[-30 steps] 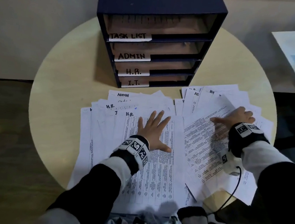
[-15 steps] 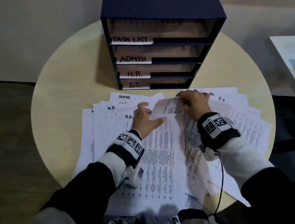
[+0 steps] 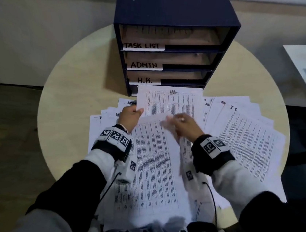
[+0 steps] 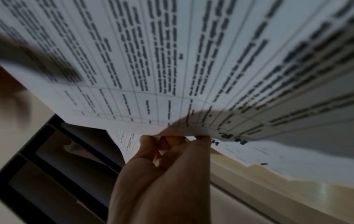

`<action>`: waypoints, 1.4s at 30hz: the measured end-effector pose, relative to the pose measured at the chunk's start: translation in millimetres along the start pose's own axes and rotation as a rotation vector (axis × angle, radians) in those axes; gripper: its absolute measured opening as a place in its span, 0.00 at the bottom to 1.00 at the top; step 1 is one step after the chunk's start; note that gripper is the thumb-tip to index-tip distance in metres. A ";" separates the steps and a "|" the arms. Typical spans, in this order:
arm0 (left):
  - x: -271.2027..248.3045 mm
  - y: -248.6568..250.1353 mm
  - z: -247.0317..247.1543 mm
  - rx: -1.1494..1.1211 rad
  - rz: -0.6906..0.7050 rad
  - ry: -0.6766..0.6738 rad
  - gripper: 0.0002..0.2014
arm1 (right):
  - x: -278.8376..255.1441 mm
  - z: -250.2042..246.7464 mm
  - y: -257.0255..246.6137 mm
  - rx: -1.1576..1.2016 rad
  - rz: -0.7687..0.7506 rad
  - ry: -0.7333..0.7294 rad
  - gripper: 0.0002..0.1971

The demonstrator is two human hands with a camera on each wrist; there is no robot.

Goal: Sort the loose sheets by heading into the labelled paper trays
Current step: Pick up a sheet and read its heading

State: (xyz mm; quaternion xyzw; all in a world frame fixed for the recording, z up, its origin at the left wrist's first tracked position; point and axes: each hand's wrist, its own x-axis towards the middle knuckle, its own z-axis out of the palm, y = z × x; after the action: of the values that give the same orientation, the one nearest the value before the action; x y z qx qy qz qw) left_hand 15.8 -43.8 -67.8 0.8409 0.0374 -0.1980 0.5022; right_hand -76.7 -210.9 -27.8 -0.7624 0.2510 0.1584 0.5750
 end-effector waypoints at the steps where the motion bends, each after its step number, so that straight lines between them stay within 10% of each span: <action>1: 0.4 -0.6 -1.2 0.001 -0.002 -0.011 0.14 | -3.1 6.8 4.7 -0.080 0.055 -0.111 0.14; 6: 5.0 -8.5 -8.4 0.009 -0.054 -0.067 0.10 | 2.9 10.7 22.0 -0.318 0.043 -0.002 0.01; 12: 9.7 -15.3 -16.9 0.138 -0.072 -0.090 0.10 | 11.5 -29.1 32.6 -0.256 0.149 0.353 0.11; 27: 15.4 -20.7 -21.7 0.058 -0.120 -0.287 0.11 | 18.8 -43.8 50.6 0.144 0.038 0.348 0.09; 31: 0.5 -11.4 -16.4 -0.173 -0.148 -0.295 0.32 | 22.0 -34.9 51.6 0.163 0.035 0.424 0.06; 37: -31.5 14.3 5.3 -0.132 0.061 -0.053 0.30 | 14.7 -30.2 25.3 0.404 -0.038 0.540 0.08; 42: -50.1 77.1 -10.2 -0.263 0.303 0.176 0.19 | -16.5 -44.9 -38.3 0.523 -0.506 0.679 0.18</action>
State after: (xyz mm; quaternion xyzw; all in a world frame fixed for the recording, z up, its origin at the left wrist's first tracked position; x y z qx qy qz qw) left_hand -6.9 -66.2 19.1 0.7782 -0.0199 -0.0396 0.6264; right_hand -70.8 -242.3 24.4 -0.6381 0.2627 -0.3117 0.6532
